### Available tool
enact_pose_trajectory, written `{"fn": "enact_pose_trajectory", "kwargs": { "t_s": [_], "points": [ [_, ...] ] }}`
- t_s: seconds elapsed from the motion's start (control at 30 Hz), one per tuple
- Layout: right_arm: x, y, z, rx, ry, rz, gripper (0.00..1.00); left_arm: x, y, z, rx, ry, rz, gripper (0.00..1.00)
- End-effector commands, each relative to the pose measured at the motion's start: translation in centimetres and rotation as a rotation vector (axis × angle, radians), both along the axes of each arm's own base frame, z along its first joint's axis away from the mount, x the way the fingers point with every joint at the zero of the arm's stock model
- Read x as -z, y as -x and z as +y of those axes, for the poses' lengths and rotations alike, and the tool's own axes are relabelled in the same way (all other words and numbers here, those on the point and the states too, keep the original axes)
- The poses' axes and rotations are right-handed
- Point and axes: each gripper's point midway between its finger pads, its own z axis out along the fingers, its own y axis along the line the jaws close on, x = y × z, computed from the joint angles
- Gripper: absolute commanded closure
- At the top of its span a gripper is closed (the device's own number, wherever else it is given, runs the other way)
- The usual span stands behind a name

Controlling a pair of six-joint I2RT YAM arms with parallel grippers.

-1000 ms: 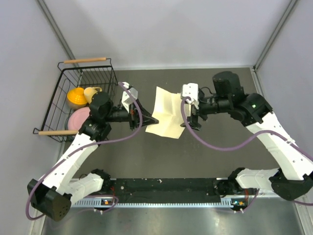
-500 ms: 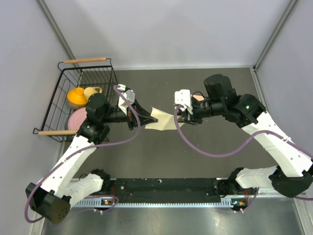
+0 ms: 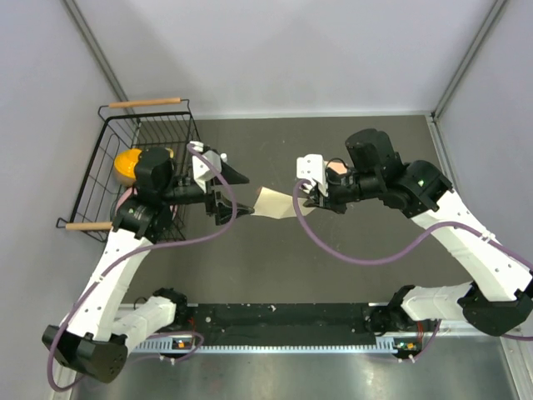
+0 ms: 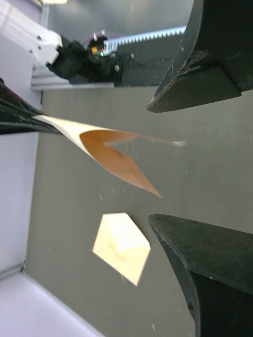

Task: Place the letter into the envelope and seal it
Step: Fold the letter.

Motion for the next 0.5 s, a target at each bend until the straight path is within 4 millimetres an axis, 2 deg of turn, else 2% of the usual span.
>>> {"fn": "enact_pose_trajectory", "kwargs": {
  "t_s": [0.0,0.1,0.2,0.23,0.47],
  "points": [
    [0.1,1.3,0.2,-0.027,-0.011,0.047,1.0,-0.3,0.6,1.9,-0.02,-0.06,-0.189,0.14],
    [0.6,1.4,0.6,-0.041,-0.004,0.071,1.0,-0.8,1.1,1.3,0.01,-0.038,-0.298,0.12],
    [0.8,1.3,1.0,-0.056,-0.001,0.082,1.0,-0.9,0.7,0.0,-0.005,-0.053,-0.377,0.16],
    [0.9,1.3,1.2,-0.06,0.001,0.085,1.0,-1.4,0.6,-0.4,-0.004,-0.037,-0.394,0.19],
    [1.0,1.1,1.7,-0.071,0.023,0.055,1.0,-2.7,1.1,-2.8,0.091,0.016,-0.382,0.24]
  ]
}}
